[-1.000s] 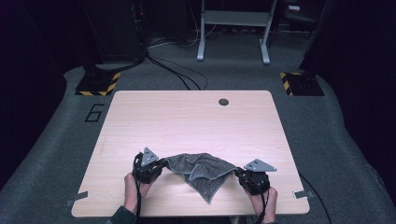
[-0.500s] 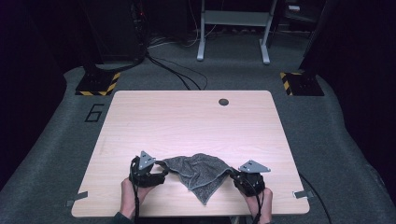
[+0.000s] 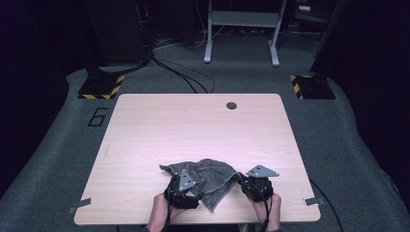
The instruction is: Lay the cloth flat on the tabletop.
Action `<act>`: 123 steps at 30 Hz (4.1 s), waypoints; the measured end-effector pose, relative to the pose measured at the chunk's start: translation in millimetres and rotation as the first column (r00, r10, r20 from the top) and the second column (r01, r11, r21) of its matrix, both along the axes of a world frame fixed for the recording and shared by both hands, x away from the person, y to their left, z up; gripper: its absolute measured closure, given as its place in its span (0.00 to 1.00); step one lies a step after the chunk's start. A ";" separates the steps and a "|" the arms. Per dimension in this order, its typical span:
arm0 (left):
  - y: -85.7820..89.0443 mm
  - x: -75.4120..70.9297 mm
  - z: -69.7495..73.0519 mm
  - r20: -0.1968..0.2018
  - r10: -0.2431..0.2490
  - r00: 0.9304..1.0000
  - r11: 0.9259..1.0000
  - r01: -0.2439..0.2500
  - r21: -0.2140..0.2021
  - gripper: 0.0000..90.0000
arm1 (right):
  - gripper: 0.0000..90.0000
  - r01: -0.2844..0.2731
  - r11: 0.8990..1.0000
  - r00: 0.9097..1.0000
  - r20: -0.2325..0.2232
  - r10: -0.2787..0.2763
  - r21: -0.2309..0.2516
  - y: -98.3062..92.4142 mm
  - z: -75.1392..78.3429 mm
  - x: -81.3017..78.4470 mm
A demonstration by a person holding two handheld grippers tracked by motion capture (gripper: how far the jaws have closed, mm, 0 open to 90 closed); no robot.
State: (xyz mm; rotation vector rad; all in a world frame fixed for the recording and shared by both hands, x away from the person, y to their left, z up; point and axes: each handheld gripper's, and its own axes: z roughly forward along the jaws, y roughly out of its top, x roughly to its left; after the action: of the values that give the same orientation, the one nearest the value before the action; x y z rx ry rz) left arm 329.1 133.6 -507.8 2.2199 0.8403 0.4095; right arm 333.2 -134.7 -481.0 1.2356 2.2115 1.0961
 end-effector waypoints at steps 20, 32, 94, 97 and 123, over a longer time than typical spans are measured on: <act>-2.1 11.0 -7.9 -0.022 -0.028 0.999 0.999 0.027 -0.021 0.82 | 0.91 -0.002 1.000 1.000 -0.011 0.002 -0.006 -0.2 -3.9 1.7; 15.5 10.4 6.7 0.010 0.006 1.000 0.998 -0.005 -0.067 0.87 | 0.91 -0.009 1.000 1.000 -0.008 0.009 -0.015 0.9 -1.9 0.1; 71.9 159.6 62.8 -0.025 0.254 0.967 0.967 -0.255 -0.031 0.96 | 0.94 -0.045 0.995 0.999 0.005 0.045 -0.085 24.2 39.3 127.3; 69.6 178.5 114.5 0.074 0.280 0.957 0.959 -0.276 -0.061 0.96 | 0.94 -0.018 0.991 0.997 0.072 0.027 -0.130 31.5 83.5 162.7; 93.3 9.9 -4.7 -0.140 0.067 0.988 0.993 -0.079 -0.087 0.72 | 0.65 -0.133 0.991 0.986 -0.102 0.132 -0.005 0.2 -25.6 -5.8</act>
State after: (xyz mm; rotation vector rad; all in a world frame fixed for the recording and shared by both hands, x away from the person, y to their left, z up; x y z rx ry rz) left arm 339.0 226.9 -512.5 2.1547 0.9954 0.2498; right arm 327.4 -134.4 -506.6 1.1780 2.4032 1.0902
